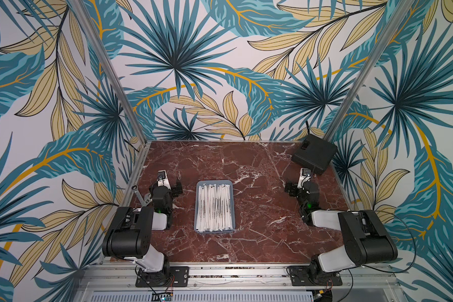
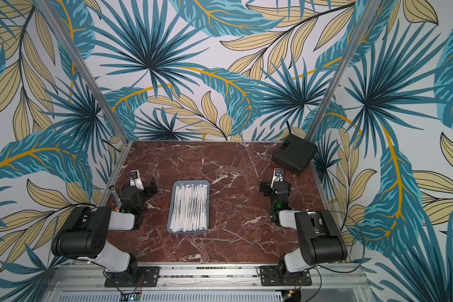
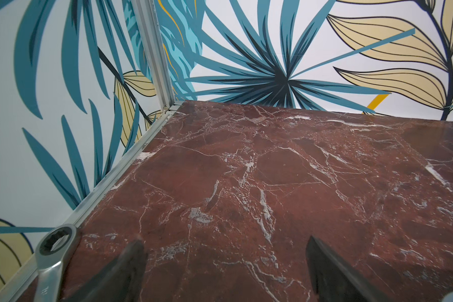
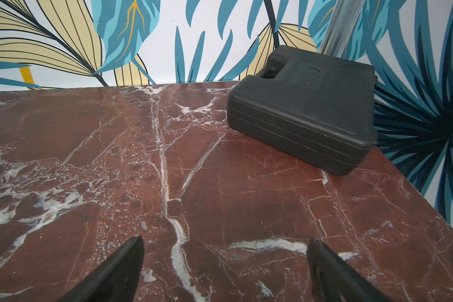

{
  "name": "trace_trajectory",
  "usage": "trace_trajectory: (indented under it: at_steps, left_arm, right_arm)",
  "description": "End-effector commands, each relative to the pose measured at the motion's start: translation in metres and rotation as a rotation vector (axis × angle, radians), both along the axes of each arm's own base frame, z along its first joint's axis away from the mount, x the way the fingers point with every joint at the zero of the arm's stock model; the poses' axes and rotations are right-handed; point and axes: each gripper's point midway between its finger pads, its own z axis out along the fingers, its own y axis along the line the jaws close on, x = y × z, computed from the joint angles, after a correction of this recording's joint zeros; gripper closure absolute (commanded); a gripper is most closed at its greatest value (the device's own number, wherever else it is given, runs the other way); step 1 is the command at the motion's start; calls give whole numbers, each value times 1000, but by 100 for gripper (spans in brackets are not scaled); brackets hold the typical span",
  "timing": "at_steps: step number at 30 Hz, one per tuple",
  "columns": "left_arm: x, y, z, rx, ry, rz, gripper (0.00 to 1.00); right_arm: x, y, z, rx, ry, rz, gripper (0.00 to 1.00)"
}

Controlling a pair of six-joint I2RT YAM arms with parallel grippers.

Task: Put the straws into the storage box
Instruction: Reset both arms

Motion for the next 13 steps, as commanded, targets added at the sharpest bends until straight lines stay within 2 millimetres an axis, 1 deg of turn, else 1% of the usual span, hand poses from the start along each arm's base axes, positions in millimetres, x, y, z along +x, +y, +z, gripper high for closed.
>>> trace_trajectory:
  at_steps: [1, 5, 6, 8, 9, 10, 11, 13]
  left_arm:
    - [3, -2, 8, -9, -33, -13, 0]
    - [3, -2, 8, -9, -32, -14, 0]
    - [4, -4, 8, -7, -28, -27, 0]
    - [6, -16, 8, 36, -20, -62, 0]
    - [7, -17, 8, 57, -12, -40, 0]
    - [6, -14, 9, 57, -19, -19, 0]
    - [4, -7, 10, 50, -26, 27, 0]
    - [4, -6, 10, 47, -26, 33, 0]
  right_arm:
    - [0, 0, 5, 2, -23, 9, 0]
    - [0, 0, 5, 2, -24, 8, 0]
    - [0, 0, 5, 2, -24, 9, 0]
    - [0, 0, 5, 2, -24, 9, 1]
    - [0, 0, 5, 2, -25, 9, 1]
    - [0, 0, 5, 2, -24, 8, 0]
    - [0, 0, 5, 2, -25, 9, 1]
    - [0, 0, 5, 2, -25, 9, 0]
